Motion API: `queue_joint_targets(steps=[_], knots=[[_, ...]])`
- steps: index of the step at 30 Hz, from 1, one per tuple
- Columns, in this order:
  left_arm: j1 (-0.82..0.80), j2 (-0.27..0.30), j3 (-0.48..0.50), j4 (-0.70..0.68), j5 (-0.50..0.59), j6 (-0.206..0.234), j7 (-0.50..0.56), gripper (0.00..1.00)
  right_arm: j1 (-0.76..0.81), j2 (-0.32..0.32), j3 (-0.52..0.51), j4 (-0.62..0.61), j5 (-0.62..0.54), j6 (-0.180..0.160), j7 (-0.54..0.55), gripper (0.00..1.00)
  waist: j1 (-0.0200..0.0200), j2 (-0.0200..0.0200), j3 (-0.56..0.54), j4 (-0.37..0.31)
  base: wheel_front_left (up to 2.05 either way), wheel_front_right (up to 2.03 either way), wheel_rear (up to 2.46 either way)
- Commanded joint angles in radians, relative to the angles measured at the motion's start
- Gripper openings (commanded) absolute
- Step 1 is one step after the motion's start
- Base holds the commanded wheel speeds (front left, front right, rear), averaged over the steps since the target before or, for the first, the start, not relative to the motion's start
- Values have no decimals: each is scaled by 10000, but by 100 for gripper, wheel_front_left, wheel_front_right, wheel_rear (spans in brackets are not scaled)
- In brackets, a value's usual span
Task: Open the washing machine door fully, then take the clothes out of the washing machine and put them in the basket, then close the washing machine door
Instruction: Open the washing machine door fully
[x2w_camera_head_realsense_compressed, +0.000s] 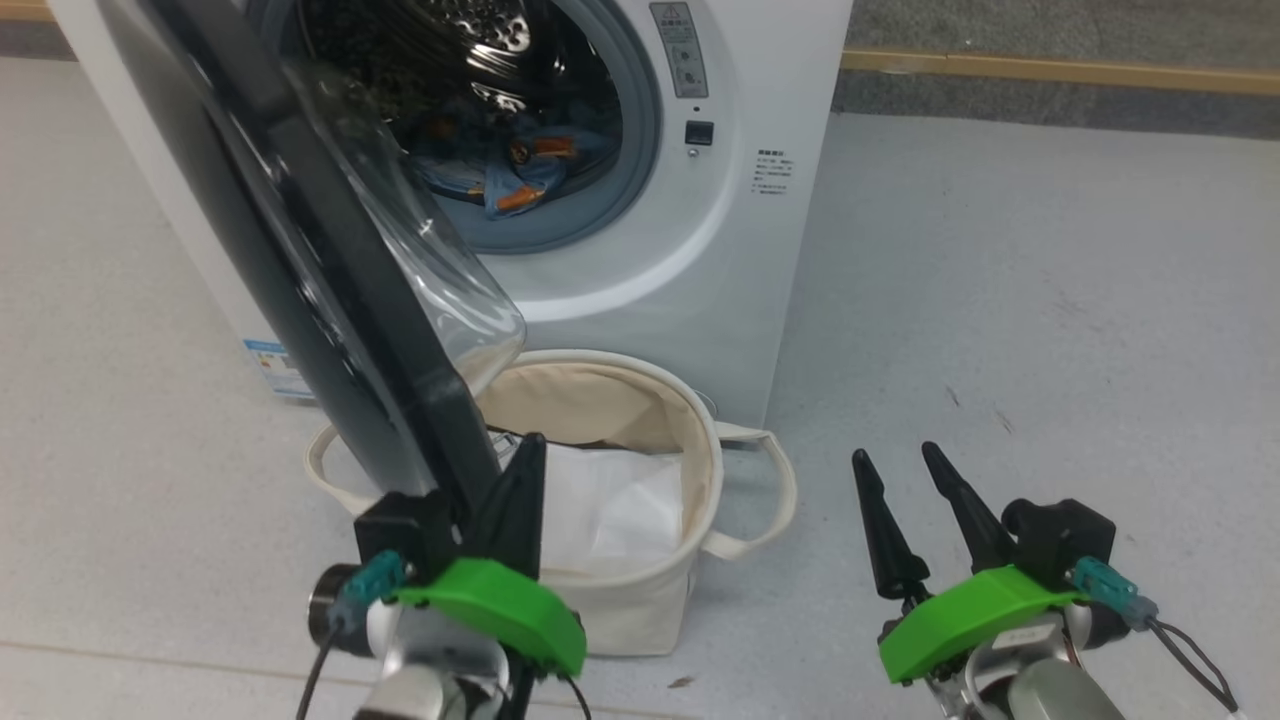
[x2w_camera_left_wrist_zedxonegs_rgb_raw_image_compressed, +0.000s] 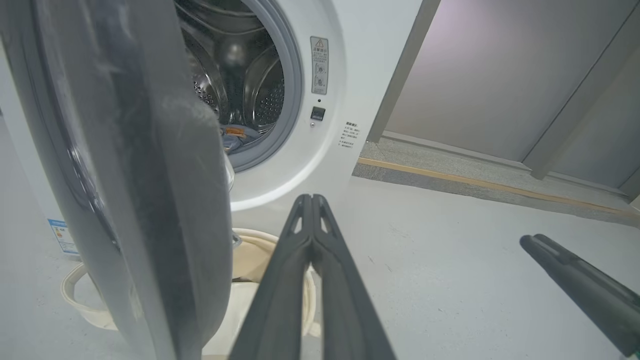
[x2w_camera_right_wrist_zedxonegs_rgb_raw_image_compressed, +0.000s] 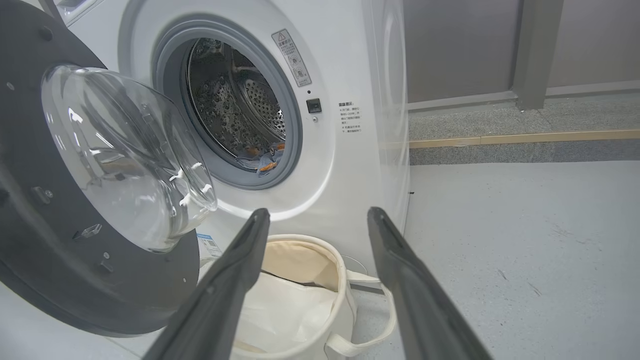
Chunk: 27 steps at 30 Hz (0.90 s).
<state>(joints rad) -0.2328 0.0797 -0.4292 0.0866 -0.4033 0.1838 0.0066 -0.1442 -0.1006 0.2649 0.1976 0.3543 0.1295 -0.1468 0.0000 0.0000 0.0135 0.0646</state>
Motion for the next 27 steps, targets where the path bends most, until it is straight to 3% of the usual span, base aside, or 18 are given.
queue_joint_targets(steps=[1, 8, 15, 22, 27], knots=[[-696, -77, 474, -31, -154, 102, -170, 0, -497, 87, 191, -263, 44, 12, -131, 100, 0, 0, 47, -39, 0, 0, 0], [-1516, -236, 727, 1794, -602, 645, -749, 0, -678, 91, 264, -22, 92, 12, -254, 100, 0, 0, 79, 19, 0, 0, 0], [-1388, -228, 822, 2259, -852, 929, -1156, 0, -692, 31, 233, 28, 103, 12, -368, 100, 0, 0, 164, 518, 0, 0, 0], [-587, 228, 1595, 1917, -1191, 1409, -1305, 0, -601, 26, 197, -53, 72, 12, -406, 100, 0, 0, 70, 1127, 0, 0, 0], [-64, 919, 2455, 1697, -1412, 1798, -1370, 0, -519, 54, 227, -62, 82, 12, -386, 100, 0, 0, -47, 1348, 0, 0, 0]])
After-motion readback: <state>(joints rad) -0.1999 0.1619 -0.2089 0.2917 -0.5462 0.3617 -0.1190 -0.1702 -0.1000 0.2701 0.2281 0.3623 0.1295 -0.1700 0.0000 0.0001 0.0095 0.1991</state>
